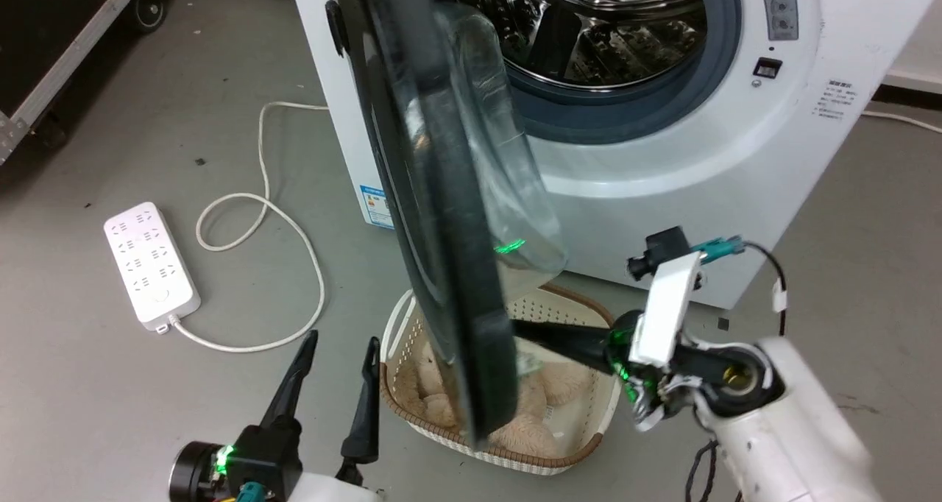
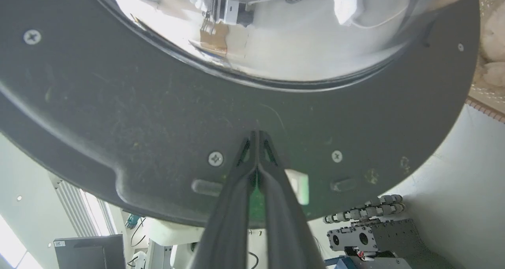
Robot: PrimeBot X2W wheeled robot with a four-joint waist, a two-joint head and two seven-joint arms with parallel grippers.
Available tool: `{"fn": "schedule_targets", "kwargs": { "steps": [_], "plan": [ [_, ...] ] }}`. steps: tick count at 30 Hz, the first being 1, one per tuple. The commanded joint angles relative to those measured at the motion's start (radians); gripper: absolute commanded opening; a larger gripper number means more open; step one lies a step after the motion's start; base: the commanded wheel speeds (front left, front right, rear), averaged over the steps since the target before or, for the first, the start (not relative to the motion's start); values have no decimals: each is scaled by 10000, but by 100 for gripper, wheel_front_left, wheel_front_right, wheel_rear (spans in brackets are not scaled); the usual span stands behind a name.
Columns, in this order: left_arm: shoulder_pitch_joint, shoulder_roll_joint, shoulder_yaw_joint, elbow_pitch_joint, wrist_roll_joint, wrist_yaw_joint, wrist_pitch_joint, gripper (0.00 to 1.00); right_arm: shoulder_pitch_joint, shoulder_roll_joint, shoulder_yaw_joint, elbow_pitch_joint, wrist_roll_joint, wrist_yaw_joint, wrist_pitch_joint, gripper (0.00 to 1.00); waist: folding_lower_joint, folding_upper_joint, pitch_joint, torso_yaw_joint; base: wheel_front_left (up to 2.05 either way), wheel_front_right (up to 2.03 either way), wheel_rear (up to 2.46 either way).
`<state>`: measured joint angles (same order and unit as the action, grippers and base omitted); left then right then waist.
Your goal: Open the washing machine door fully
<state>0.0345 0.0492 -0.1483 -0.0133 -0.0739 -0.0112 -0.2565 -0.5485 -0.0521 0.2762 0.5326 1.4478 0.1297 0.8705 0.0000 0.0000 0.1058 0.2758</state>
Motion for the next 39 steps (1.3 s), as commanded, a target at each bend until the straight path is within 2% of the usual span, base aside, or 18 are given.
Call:
{"fn": "schedule_targets", "kwargs": {
  "steps": [1, 3, 4, 5, 6, 10, 14, 16, 20, 24, 27, 29, 34, 36, 39],
  "plan": [
    [148, 12, 53, -32, -32, 54, -53, 100, 204, 18, 201, -92, 150, 10, -352, 0, 0, 0, -72, 6, 0, 0, 0],
    [174, 12, 80, -41, -46, 69, -53, 100, 239, 18, 337, -108, 202, 10, -588, 0, 0, 0, -108, -6, 0, 0, 0],
    [202, 12, 109, -47, -54, 77, -53, 100, 271, 18, 439, -102, 231, 10, -821, 22, 0, 0, -151, -31, 0, 0, 0],
    [230, 11, 140, -50, -53, 77, -53, 100, 287, 18, 498, -83, 183, 10, -1060, 93, 0, 0, -198, -66, 0, 0, 0],
    [263, 11, 210, -58, -49, 49, -53, 100, 290, 18, 472, -62, -35, 10, -1551, 100, 0, 0, -296, -165, 0, 0, 0],
    [258, 11, 362, -73, -74, -18, -53, 100, 313, -100, 142, -296, -610, 10, -2409, 100, 0, 0, -466, -351, 0, 0, 0],
    [326, 11, 565, -103, -109, -40, -53, 100, 539, -780, -285, -1345, -1975, 10, -4074, 100, 0, 0, -742, -681, 0, 0, 0],
    [350, 11, 693, -109, -136, -81, -53, 100, 744, -1375, -210, -2120, -3124, 10, -5087, 100, 0, 0, -864, -860, 0, 0, 0],
    [493, 18, 1059, -88, -199, -168, -53, 100, 1370, -2728, 371, -3443, -6291, 10, -7571, 100, 0, 0, -1134, -1325, 0, 0, 0],
    [625, 20, 1263, -120, -160, -312, -53, 100, 2347, -3066, -11, -4032, -8585, 10, -9385, 100, 0, 0, -1252, -1699, 0, 0, 0],
    [700, 20, 1394, -162, -144, -357, -53, 100, 3171, -2891, -835, -4204, -10473, 10, -10361, 100, 0, 0, -1291, -1969, 0, 0, 0],
    [767, 19, 1449, -161, -153, -401, -53, 100, 3771, -2439, -1591, -4352, -11525, 10, -10782, 100, 0, 0, -1314, -2129, 0, 0, 0],
    [841, 16, 1512, -155, -149, -454, -53, 100, 5336, -754, -3335, -5282, -13458, 10, -11199, 100, 0, 0, -1328, -2341, 0, 0, 0],
    [893, 15, 1531, -208, -170, -419, -53, 100, 5852, -324, -3628, -5609, -13926, 10, -11262, 100, 0, 0, -1307, -2425, 0, 0, 0],
    [948, 13, 1497, -222, -202, -387, -53, 100, 6418, -88, -3606, -5822, -14618, 10, -11300, 100, 0, 0, -1271, -2497, 0, 0, 0]
  ]
}}
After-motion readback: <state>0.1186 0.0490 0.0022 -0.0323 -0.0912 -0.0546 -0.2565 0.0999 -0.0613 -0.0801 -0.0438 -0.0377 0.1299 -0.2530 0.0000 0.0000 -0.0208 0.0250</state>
